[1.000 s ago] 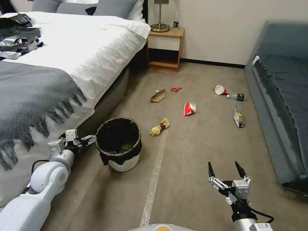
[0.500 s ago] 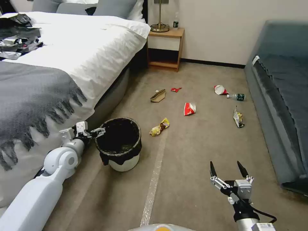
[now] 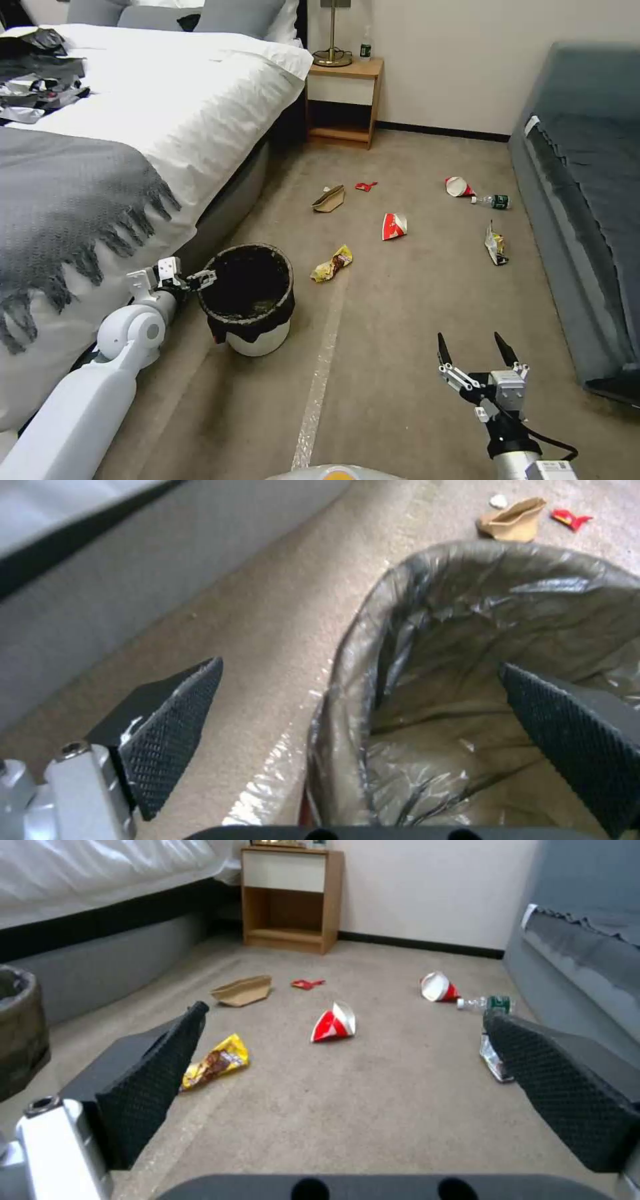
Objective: Pick up the trash can from the floor.
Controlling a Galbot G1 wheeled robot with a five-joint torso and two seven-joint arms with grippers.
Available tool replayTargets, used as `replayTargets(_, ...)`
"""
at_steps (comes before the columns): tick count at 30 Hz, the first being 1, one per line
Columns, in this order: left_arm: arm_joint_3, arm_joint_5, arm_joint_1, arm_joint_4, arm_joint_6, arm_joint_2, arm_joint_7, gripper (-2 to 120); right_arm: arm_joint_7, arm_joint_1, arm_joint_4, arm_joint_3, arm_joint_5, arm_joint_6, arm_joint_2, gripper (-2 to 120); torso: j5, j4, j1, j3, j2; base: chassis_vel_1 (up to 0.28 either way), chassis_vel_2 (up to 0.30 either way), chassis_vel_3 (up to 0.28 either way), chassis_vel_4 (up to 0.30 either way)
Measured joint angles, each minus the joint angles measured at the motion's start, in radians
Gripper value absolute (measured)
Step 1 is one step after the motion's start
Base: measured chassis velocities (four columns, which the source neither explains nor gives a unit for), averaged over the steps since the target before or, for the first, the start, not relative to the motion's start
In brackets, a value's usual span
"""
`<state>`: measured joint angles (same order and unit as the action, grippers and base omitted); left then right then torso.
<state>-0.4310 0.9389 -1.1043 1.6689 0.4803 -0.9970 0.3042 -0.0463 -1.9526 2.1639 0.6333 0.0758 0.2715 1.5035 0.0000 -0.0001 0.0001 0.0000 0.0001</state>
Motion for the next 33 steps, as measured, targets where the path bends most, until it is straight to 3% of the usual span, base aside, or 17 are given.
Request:
replayTargets(5,0.026,-0.012,0.026,-0.037,-0.012,-0.021,-0.002,100,0.001,-0.004,0.006,0.003,0.001,-0.001,0.003,100,-0.0001,0.0,0.0,0.0,0.0,0.0,0.0,0.0,0.0)
replayTargets(28,0.015,-0.028,0.0,-0.051,-0.02,-0.046,-0.01,21,0.006,0.001,0.008,0.005,0.009,-0.003,0.003,100,0.0006,0.0003,0.0,0.0,0.0,0.0,0.0,0.0,0.0)
replayTargets(30,0.009,-0.03,-0.009,-0.05,-0.02,-0.052,-0.011,9,0.007,0.002,0.008,0.005,0.011,-0.002,0.001,100,0.0007,0.0003,0.0,0.0,0.0,0.0,0.0,0.0,0.0)
replayTargets(33,0.006,-0.031,-0.014,-0.05,-0.02,-0.053,-0.015,7,0.007,0.003,0.008,0.005,0.012,-0.002,0.0,100,0.0005,0.0003,0.0,0.0,0.0,0.0,0.0,0.0,0.0)
